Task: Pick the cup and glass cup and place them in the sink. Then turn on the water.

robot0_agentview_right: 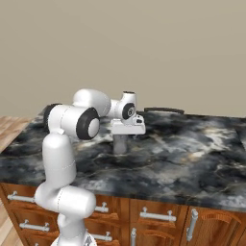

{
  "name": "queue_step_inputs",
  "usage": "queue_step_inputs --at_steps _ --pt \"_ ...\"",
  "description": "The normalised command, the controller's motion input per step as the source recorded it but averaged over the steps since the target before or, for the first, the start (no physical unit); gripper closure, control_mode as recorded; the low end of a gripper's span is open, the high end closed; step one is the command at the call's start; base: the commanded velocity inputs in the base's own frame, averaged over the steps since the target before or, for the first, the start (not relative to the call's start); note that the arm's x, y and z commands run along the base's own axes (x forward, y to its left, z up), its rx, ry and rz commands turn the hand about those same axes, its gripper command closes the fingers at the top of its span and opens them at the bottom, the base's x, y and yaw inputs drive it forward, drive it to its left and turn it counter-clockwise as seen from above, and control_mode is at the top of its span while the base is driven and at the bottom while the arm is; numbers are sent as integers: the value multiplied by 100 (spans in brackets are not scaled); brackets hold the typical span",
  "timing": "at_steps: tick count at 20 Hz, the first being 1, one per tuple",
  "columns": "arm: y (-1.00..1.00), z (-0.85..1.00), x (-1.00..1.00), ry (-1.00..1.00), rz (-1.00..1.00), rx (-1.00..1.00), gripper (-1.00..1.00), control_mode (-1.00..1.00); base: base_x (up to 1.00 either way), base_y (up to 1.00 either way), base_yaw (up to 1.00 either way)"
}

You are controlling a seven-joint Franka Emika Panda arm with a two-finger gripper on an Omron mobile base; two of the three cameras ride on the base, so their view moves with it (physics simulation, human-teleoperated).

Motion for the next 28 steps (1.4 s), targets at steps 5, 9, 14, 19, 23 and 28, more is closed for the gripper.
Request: queue_step_inputs --at_steps 5,9,14,19,23,28 --pt "0 0 -1 0 0 0 100 -100 0 0 0" --pt "-1 7 -22 -1 0 0 100 -100 0 0 0" --pt "-14 63 -46 -4 0 5 100 -100 0 0 0" --pt "-16 90 -46 -5 0 7 100 -100 0 0 0" --pt "-10 100 -48 -3 0 6 100 -100 0 0 0" --pt "-1 97 -61 -2 0 7 100 -100 0 0 0"
